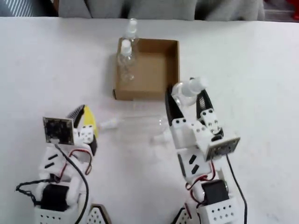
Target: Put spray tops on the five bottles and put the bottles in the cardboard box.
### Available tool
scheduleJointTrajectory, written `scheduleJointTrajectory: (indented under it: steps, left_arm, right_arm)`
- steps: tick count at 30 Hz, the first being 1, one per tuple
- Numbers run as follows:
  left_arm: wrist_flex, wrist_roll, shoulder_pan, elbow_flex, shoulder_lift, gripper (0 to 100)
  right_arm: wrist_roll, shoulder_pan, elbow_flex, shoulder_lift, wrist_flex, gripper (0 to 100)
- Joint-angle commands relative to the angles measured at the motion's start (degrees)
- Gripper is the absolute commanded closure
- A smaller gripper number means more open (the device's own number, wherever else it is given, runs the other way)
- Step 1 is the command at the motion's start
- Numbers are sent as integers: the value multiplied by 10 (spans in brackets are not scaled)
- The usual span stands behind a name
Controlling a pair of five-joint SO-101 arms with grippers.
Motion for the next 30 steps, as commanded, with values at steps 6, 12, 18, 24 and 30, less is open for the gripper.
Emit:
scheduleJointTrajectory:
  steps: [6,12,18,24,30]
  left_arm:
    - [-19,4,-7,91,-7,976]
    - [4,4,-7,127,-7,976]
    - [33,-60,-7,127,-7,976]
    - [33,-99,-7,127,-7,976]
    - [33,-101,-7,127,-7,976]
  right_arm:
    - [9,6,-175,304,-136,980]
    - [8,15,-247,480,-220,980]
    - [7,36,-330,646,-286,980]
    - [7,44,-441,799,-305,980]
    - [7,44,-531,903,-305,980]
